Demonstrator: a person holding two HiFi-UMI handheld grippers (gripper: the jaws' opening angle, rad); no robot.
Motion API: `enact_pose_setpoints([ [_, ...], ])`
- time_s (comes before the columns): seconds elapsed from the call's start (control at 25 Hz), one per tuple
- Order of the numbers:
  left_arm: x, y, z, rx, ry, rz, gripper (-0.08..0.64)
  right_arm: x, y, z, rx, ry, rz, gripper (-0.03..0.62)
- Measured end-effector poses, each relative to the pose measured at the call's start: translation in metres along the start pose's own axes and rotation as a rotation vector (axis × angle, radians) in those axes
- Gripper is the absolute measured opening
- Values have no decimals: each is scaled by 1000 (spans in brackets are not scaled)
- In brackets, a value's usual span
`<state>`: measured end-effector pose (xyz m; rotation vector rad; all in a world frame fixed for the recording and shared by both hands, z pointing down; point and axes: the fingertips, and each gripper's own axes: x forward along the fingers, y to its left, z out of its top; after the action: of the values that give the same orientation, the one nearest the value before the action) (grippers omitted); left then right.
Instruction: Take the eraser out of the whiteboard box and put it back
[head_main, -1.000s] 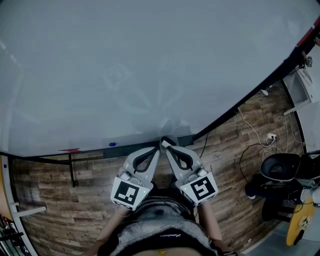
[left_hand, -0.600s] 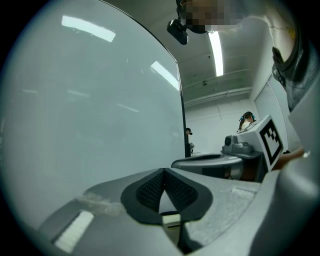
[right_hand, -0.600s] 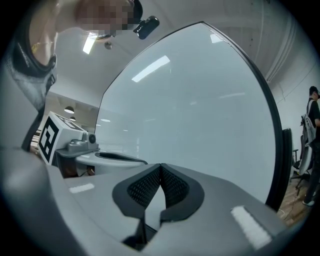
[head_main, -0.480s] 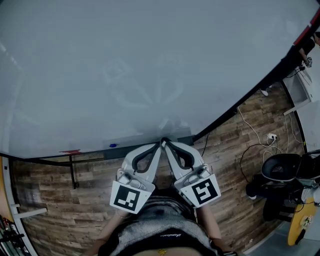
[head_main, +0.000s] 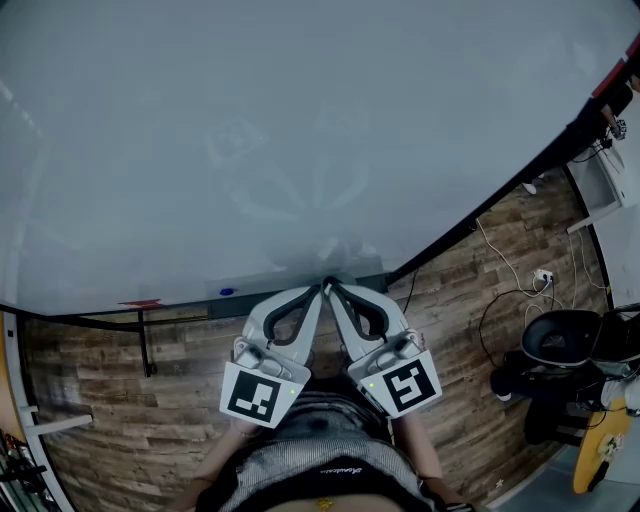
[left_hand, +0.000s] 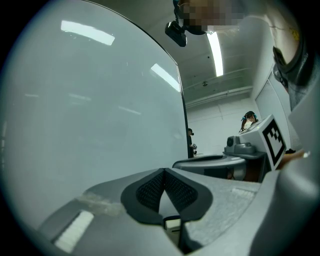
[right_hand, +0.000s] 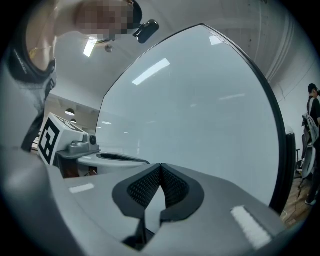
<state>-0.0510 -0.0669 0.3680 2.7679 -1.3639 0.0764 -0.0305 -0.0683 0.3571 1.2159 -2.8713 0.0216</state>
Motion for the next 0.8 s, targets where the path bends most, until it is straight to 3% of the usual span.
enact_pose_setpoints([
  [0.8, 2, -4, -4, -1, 16, -8, 2, 0, 4, -4, -22, 27, 22, -1],
])
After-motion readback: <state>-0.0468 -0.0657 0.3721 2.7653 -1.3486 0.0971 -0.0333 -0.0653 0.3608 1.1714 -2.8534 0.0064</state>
